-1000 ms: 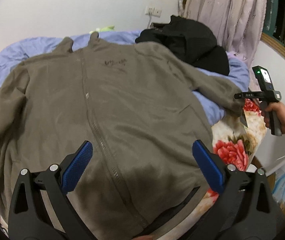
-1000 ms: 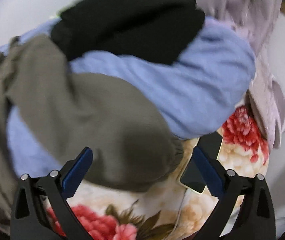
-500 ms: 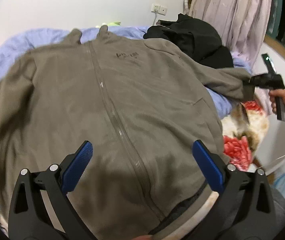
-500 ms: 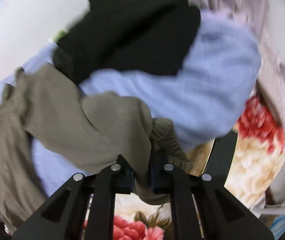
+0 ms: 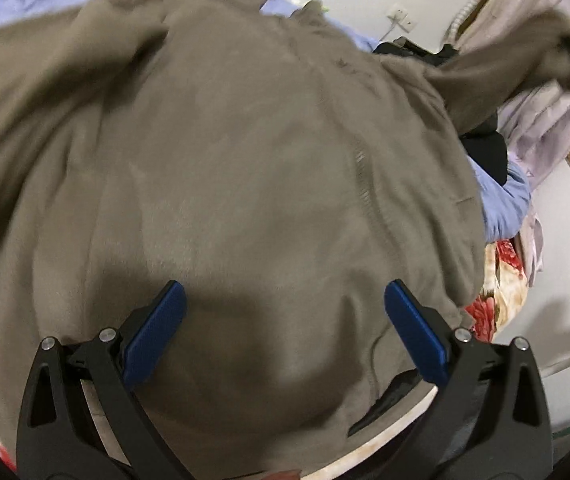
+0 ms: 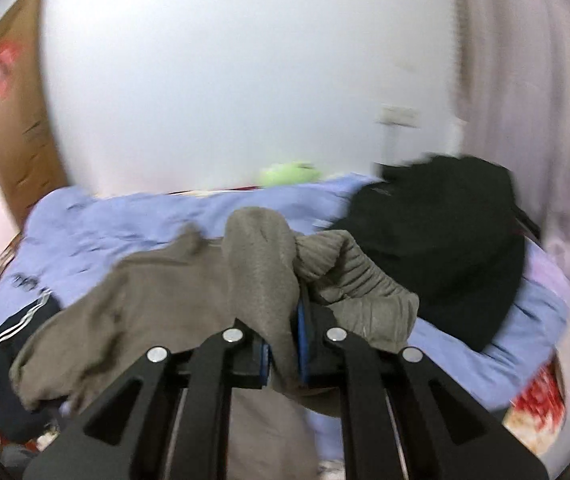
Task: Fold large clothes
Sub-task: 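Grasp the hoodie sleeve cuff with the right gripper and lift it, then fold the held sleeve across the hoodie body with the right gripper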
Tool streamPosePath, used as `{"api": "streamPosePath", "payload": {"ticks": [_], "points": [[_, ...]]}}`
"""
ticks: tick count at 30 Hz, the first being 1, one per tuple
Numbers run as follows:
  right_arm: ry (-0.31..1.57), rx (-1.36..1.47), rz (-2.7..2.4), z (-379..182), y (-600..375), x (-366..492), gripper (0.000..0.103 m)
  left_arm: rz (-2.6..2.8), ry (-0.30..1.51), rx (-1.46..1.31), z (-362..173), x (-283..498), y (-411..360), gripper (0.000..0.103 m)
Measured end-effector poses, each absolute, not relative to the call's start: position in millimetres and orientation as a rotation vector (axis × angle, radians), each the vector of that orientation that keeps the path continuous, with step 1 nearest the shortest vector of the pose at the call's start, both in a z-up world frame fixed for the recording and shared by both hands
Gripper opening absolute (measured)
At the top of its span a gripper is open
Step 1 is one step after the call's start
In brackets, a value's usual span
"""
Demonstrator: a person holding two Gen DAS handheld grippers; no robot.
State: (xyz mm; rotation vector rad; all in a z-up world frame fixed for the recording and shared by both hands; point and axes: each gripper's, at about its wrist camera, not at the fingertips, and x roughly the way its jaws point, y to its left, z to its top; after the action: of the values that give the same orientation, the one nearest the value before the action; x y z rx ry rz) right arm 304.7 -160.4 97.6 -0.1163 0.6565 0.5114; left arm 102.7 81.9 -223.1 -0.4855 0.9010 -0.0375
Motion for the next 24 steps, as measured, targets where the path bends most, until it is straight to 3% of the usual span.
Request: {"api": "streamPosePath", "payload": {"ticks": [7,13,19,24], "points": [[0.798,-0.293,0.697,38,18,290,0.011,0.002,0.879,-0.393,-230,102,63,0.098],[1.01,-0.494,0.782,-77,131,267,0.011,0.001,0.905,-0.453,-218,98,73,0.098],[1.204,-0.545,0.777,-169,170,265,0.011,0.051,0.933,-0.512,-213,87,90,0.098],[1.201,-0.576,0.755,-169,164,260,0.019,0.057,0.942,-0.536,-209,83,94,0.098]]}}
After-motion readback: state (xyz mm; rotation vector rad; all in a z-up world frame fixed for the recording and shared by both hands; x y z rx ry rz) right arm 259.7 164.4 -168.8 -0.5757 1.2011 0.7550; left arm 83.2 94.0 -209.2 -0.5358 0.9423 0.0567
